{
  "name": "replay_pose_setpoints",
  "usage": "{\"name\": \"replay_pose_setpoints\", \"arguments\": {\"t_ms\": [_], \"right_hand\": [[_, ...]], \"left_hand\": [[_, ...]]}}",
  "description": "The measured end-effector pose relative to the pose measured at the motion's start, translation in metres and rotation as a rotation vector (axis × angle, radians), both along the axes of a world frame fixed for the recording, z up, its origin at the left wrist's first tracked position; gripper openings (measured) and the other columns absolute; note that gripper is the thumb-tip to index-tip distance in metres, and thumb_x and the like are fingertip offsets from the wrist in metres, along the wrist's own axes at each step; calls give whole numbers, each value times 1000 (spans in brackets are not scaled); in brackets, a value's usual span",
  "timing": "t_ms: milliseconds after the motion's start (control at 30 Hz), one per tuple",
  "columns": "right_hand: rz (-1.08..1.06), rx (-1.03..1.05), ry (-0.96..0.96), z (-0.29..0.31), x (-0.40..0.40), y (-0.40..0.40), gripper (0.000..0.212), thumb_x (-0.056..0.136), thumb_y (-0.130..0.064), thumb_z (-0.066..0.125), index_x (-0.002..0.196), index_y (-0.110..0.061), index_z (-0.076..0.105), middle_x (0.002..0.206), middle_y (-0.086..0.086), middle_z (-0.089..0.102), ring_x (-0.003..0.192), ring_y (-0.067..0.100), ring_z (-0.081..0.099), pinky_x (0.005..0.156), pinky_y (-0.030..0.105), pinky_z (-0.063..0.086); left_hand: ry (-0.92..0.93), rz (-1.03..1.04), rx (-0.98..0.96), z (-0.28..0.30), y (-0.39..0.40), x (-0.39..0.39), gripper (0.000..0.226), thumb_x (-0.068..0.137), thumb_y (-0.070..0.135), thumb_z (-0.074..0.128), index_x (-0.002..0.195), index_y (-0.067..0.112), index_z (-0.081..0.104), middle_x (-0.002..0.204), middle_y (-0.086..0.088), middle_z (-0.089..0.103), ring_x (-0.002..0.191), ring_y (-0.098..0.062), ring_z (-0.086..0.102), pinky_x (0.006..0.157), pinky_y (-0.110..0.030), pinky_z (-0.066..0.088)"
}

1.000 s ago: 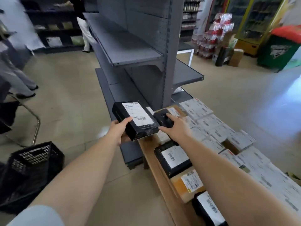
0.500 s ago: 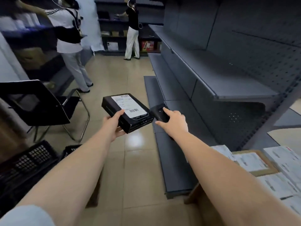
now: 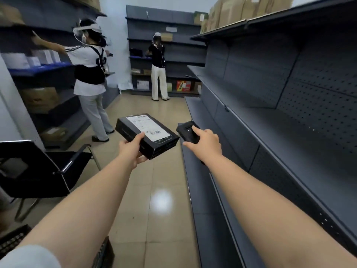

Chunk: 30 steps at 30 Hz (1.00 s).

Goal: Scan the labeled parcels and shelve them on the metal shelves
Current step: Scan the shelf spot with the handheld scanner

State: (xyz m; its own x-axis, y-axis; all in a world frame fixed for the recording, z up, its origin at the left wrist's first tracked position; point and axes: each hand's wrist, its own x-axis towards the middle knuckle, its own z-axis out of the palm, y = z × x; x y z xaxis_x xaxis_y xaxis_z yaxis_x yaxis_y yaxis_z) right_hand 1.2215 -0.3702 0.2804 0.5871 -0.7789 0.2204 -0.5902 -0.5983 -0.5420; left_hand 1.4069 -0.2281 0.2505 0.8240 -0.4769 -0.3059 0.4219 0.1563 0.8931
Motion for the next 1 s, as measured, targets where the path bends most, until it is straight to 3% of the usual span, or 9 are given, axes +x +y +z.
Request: {"name": "replay_pose_setpoints", "arguments": {"t_ms": [133,267,533,700,833,1000], "right_hand": [[-17,-12,-19,32,76,-93,71,84,-56,66,146,-41,37,138,2,44,127,27,36,101,43,40],[-77,-52,-33,59,153,-176,70,85,-56,65,146,-40,37,138,3,43,127,29,35,102,45,37],[-148,-124,-44,74,328,-331,70,85,-57,65,147,-41,36,141,3,42,130,29,34,103,46,37],[-205,-146,-54,90,446,-424,71,85,-57,65,147,-41,36,144,3,41,133,30,32,106,46,36],[-236,-166,-55,99,525,-506,72,84,-58,66,147,-41,37,144,3,41,134,30,31,107,49,36],[-256,-202,-77,96,610,-619,71,84,-56,66,147,-40,37,137,2,44,128,27,34,105,45,37]], "left_hand": [[-38,21,8,45,-91,72,57,87,28,77,127,14,40,103,-7,65,83,-24,67,58,-41,55],[-134,10,42,74,-171,153,58,86,31,77,128,13,41,114,-10,66,85,-25,68,58,-40,54],[-205,-75,-35,92,-340,335,52,89,32,75,123,12,41,113,-10,64,85,-24,68,50,-36,55],[-203,-142,-42,111,-452,454,54,88,33,75,120,13,38,120,-12,61,87,-27,69,51,-37,58],[-208,-169,-65,123,-548,536,61,87,33,76,129,12,38,125,-12,62,97,-29,70,50,-37,59],[-225,-205,-59,115,-675,622,59,86,36,76,123,13,37,125,-9,61,97,-29,70,52,-38,60]]}}
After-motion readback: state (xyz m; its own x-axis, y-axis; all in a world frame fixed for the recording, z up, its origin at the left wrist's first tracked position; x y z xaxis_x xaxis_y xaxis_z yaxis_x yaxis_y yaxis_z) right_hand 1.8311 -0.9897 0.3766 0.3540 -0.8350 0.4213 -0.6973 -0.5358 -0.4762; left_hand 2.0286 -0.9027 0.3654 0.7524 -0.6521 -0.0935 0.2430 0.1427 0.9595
